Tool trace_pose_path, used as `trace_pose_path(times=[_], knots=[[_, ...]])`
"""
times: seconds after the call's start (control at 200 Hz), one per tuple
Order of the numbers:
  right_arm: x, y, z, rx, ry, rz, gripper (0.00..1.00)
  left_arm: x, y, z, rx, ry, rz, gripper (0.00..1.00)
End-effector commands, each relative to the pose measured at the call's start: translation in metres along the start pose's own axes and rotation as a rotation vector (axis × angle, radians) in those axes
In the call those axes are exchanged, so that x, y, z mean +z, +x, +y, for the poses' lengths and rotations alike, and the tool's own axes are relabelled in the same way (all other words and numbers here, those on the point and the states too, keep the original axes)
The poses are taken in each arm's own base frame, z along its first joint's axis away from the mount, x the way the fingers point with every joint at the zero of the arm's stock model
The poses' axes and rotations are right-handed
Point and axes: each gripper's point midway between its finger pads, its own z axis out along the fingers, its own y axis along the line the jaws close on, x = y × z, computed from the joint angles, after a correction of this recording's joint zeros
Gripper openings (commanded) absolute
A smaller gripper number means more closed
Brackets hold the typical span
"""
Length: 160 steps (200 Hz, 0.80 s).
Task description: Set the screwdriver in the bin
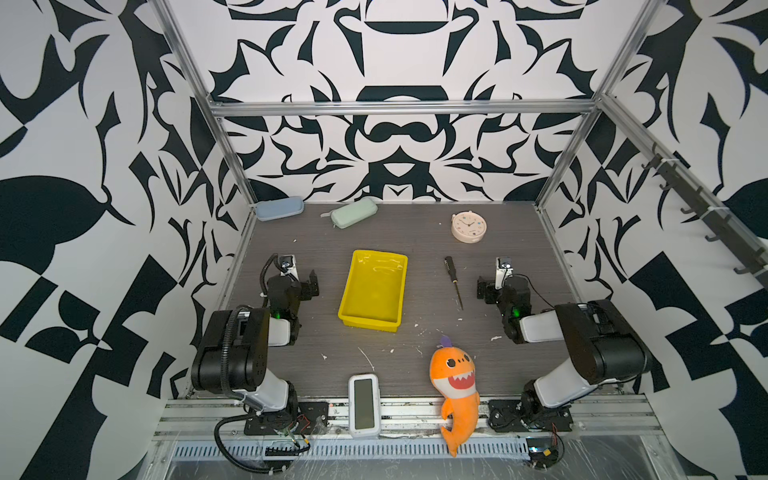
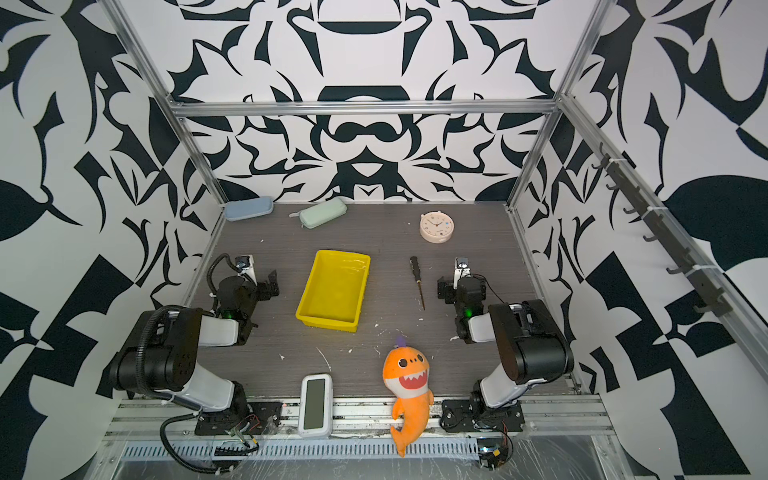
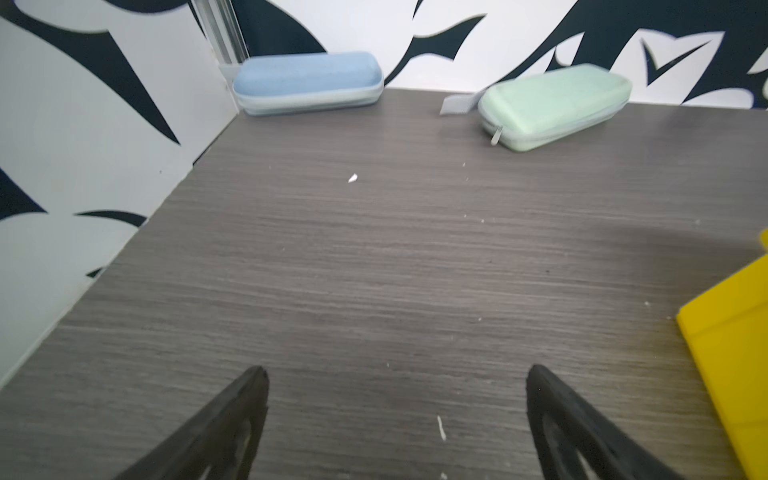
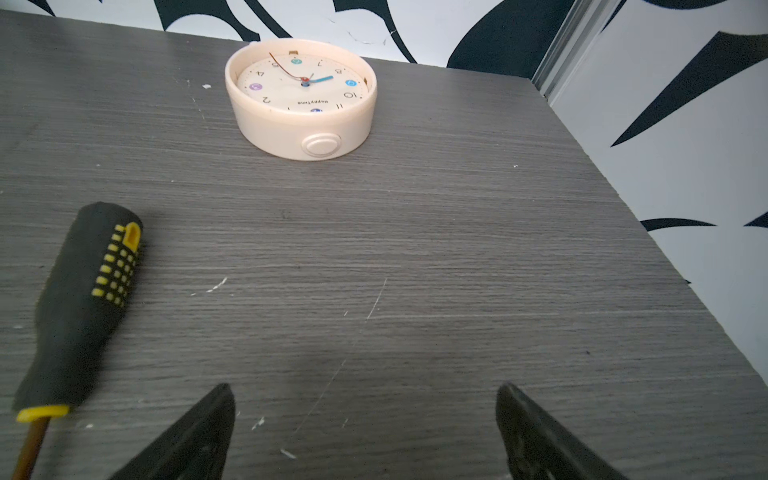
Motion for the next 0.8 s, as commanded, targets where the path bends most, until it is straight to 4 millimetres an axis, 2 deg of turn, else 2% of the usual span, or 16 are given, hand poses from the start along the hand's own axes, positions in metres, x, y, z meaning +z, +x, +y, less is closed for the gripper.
trace_pose_path(times=[0.0, 0.09, 0.105, 0.165, 0.305, 0.425, 0.54, 0.665, 0.725, 0.795], knots=[[-0.019, -0.033, 0.000, 0.022, 0.002, -0.143, 1.00, -0.015, -0.024, -0.007, -0.003, 0.041, -0.089, 0.99], [-0.035, -0.042, -0.015, 0.043, 0.094, -0.140, 1.00, -0.021, -0.039, -0.006, 0.034, -0.016, -0.015, 0.99], [-0.036, -0.044, -0.018, 0.053, 0.107, -0.128, 1.00, -0.025, -0.048, -0.005, 0.042, -0.033, -0.012, 0.99], [-0.038, -0.049, -0.025, 0.069, 0.145, -0.068, 1.00, -0.037, -0.063, -0.001, 0.076, -0.107, 0.040, 0.99], [-0.040, -0.046, -0.033, 0.038, 0.203, -0.048, 1.00, -0.059, -0.080, -0.004, 0.139, -0.175, -0.076, 0.99], [-0.053, -0.056, -0.033, 0.039, 0.195, -0.095, 1.00, -0.071, -0.093, -0.024, 0.138, -0.088, -0.039, 0.99], [-0.069, -0.063, -0.044, 0.058, 0.241, -0.125, 1.00, -0.093, -0.087, -0.055, 0.152, 0.057, 0.115, 0.99], [-0.091, -0.077, -0.040, 0.095, 0.196, -0.042, 1.00, -0.123, -0.076, -0.077, 0.101, 0.161, 0.177, 0.99], [-0.104, -0.089, -0.037, 0.116, 0.161, -0.029, 1.00, -0.138, -0.067, -0.078, 0.065, 0.176, 0.199, 0.99], [-0.120, -0.097, -0.036, 0.169, 0.137, 0.000, 1.00, -0.149, -0.068, -0.080, -0.061, 0.209, 0.154, 0.99]])
